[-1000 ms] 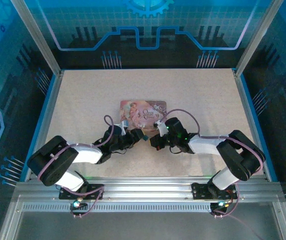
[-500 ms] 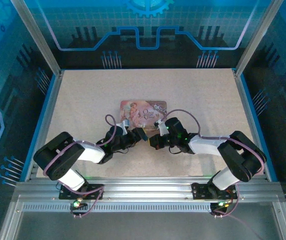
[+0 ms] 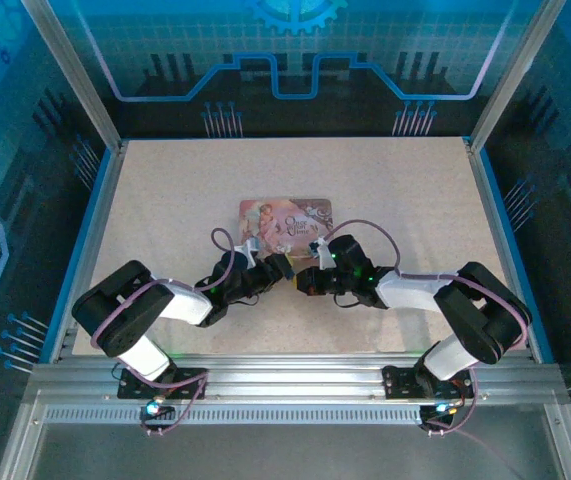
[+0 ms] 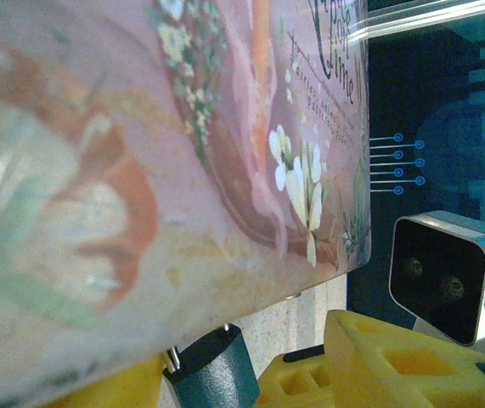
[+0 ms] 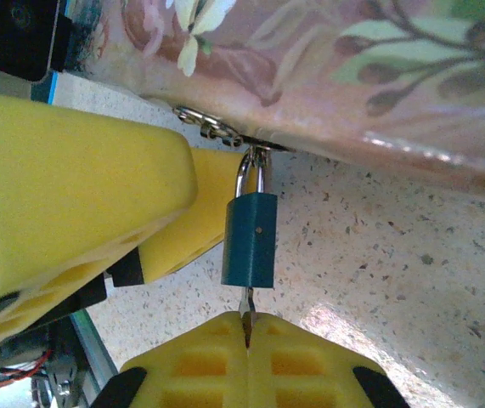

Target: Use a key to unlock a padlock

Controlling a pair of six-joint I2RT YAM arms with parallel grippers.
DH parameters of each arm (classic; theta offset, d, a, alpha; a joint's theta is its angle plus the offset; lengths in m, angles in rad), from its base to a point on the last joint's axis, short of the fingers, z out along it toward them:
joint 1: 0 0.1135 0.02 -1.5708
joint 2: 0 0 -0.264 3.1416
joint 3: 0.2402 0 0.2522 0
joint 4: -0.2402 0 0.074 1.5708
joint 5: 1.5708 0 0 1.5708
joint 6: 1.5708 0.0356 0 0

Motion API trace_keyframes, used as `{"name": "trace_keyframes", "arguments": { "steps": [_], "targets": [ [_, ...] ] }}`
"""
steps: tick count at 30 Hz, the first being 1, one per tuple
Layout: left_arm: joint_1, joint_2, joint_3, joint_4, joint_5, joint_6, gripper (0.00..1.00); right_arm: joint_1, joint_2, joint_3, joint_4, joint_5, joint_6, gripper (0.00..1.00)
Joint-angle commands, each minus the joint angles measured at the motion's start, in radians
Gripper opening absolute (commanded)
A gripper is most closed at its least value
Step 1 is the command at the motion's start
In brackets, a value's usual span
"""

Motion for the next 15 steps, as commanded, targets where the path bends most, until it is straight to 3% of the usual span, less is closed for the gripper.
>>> {"name": "trace_keyframes", "arguments": {
  "steps": [1,15],
  "targets": [
    [-0.023,0.03,0.007,-0.027,0.053,-0.076,0.49,0.021,0.014,0.029,0.119,-0.01,0.047,0.02],
    [-0.028,0.021,0.015,-0.061,0.061,-0.101,0.48,0.02,0.045,0.037,0.156,0.014,0.114,0.02]
  ]
}}
